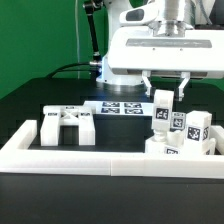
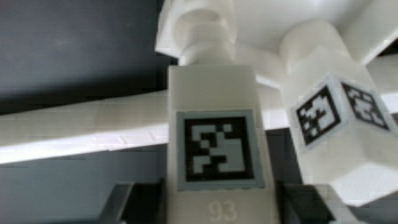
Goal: Assemble chair
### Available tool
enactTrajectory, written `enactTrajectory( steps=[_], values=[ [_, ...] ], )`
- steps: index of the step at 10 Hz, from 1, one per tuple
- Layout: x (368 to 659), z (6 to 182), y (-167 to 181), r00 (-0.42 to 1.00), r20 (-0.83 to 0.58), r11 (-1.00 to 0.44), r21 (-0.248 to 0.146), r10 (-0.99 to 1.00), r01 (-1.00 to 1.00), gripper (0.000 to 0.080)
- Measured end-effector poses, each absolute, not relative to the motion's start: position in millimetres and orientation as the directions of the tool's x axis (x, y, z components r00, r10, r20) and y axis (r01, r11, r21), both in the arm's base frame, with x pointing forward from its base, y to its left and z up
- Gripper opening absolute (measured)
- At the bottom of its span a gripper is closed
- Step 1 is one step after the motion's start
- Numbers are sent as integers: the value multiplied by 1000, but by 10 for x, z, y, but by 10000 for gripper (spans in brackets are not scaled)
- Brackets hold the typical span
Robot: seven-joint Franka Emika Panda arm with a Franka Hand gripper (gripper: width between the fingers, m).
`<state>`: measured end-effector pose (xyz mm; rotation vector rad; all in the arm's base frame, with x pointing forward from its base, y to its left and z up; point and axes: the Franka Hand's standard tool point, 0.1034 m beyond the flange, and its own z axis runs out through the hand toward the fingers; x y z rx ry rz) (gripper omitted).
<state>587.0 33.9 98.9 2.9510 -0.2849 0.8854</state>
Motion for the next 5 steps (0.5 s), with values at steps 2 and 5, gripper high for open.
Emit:
enactTrajectory(
  steps=[2,5],
  values=[
    [5855,939,329,819,552,-982,0,-157,-188,291],
    [5842,880,322,812,564,-983,11,-147,-185,291]
  ],
)
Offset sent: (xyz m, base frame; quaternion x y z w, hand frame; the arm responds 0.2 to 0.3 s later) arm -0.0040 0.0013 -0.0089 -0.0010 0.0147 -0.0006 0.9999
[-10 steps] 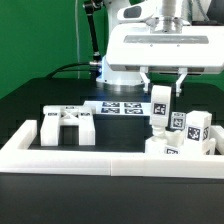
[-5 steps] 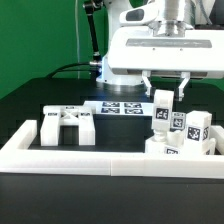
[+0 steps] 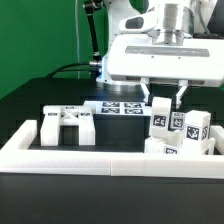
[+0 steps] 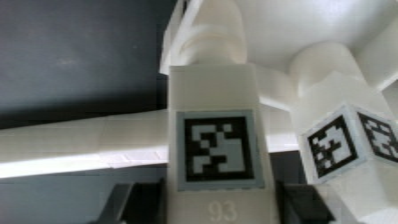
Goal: Assemble chair
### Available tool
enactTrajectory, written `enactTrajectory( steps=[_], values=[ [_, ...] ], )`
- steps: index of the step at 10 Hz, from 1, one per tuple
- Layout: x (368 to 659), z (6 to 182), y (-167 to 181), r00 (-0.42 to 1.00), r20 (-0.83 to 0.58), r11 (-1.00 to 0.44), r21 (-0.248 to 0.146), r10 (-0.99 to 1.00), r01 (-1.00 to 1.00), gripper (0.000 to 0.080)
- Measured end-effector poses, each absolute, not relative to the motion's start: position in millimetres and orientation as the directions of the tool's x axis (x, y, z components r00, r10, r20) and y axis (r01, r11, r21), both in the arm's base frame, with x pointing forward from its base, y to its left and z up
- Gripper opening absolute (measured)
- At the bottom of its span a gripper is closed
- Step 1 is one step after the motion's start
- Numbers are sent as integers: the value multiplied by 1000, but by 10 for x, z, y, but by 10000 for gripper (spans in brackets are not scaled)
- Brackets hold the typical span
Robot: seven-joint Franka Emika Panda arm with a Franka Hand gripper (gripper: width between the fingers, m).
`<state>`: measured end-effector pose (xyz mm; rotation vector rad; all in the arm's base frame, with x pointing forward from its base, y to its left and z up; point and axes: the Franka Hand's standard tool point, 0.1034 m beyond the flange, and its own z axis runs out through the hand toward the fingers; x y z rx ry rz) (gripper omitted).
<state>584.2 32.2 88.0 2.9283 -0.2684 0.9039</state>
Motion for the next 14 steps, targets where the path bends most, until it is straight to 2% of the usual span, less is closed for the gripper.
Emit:
enactTrajectory(
  steps=[5,8,10,11,14],
  values=[
    [5833,873,353,797,589,-984,20,-131,-176,291],
    [5829,843,351,822,553,-984,17,-138,-177,292],
    [5825,836,351,823,550,-984,17,-138,-177,602],
    [5824,833,351,824,550,-984,17,-138,-177,635],
    [5822,829,350,824,549,-984,18,-138,-176,649]
  ],
)
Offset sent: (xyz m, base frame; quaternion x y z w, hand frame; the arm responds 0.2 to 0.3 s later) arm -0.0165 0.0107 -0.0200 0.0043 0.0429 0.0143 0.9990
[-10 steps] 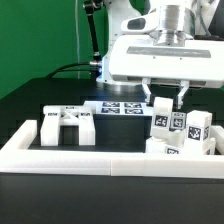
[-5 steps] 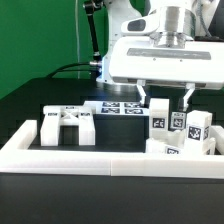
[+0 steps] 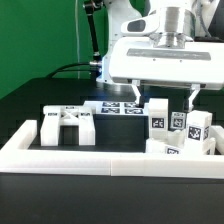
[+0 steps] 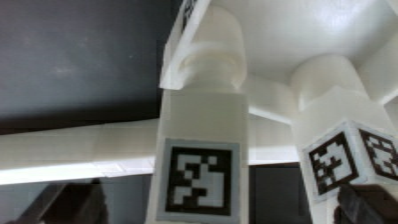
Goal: Assemble chair
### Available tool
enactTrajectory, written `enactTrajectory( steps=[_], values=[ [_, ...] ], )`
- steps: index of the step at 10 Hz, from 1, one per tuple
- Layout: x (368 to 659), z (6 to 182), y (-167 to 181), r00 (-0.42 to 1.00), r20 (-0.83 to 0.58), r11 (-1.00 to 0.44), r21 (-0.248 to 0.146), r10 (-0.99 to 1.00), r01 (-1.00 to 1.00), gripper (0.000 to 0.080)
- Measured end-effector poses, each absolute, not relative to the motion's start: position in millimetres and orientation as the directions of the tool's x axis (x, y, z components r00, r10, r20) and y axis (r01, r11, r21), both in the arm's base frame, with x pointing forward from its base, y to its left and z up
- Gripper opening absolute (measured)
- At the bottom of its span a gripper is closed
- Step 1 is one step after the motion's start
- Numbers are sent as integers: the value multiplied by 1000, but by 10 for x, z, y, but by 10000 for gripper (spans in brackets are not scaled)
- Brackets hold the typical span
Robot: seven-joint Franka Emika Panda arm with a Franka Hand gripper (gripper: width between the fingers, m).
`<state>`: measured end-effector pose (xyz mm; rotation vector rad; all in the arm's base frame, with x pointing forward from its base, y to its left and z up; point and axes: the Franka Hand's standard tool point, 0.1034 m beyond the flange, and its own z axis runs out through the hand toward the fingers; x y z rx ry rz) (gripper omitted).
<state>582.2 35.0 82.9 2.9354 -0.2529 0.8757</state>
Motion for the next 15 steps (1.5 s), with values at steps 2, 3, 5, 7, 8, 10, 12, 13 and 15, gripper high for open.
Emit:
enactTrajectory(
  steps=[2,3,5,7,8,10,12,13,15],
  values=[
    [5816,834,348,830,541,-985,19,-136,-173,649],
    [5826,918,338,835,533,-986,15,-133,-167,649],
    [5838,1059,280,834,536,-987,10,-132,-163,649],
    [5836,1073,292,847,513,-986,1,-140,-164,649],
    [5826,1055,295,852,504,-986,0,-141,-164,649],
    [5831,993,276,921,352,-985,-25,-169,-171,649],
    [5844,968,249,954,236,-983,-42,-185,-181,649],
    [5864,984,243,967,162,-980,-55,-195,-189,649],
    [5827,966,273,978,37,-977,-71,-204,-202,649]
  ],
)
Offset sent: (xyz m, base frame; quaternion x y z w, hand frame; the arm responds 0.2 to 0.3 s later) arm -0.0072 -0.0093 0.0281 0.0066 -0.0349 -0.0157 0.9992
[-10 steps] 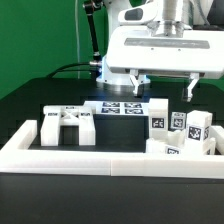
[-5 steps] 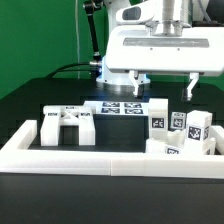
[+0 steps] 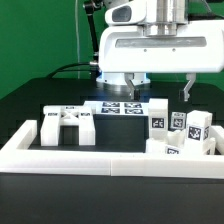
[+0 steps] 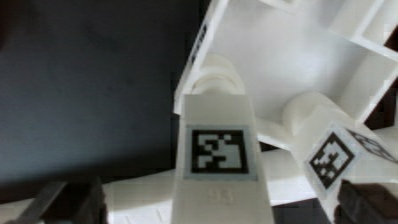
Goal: Assemble chair
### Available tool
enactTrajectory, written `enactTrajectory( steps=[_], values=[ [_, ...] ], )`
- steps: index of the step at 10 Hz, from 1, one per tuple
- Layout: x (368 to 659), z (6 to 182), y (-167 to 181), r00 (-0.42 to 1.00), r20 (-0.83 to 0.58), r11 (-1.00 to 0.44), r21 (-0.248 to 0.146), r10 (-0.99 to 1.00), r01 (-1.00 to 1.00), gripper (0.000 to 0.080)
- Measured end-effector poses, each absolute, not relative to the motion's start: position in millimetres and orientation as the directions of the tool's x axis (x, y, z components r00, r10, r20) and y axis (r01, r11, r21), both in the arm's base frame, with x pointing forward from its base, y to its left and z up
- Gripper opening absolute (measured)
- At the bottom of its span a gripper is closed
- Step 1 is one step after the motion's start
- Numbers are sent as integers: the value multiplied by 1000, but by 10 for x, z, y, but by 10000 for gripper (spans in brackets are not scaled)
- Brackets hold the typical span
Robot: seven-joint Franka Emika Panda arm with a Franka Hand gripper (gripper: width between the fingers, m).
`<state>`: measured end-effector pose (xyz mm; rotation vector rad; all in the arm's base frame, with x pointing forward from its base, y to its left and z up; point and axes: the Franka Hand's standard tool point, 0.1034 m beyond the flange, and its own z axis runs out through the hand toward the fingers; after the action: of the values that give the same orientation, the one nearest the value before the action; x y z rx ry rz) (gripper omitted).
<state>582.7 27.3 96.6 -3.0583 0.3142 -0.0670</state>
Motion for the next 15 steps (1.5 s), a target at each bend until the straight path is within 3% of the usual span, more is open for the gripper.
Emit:
enactTrajectory(
  steps=[2,10,12,14,15],
  values=[
    [5895,975,287,978,-53,-975,-80,-202,-205,649],
    [5953,896,211,975,-58,-973,-71,-214,-218,649],
    [5943,868,185,975,-62,-974,-68,-213,-217,607],
    [5942,865,168,975,-61,-973,-68,-214,-218,322],
    [5943,866,168,975,-61,-973,-68,-215,-219,322]
  ],
)
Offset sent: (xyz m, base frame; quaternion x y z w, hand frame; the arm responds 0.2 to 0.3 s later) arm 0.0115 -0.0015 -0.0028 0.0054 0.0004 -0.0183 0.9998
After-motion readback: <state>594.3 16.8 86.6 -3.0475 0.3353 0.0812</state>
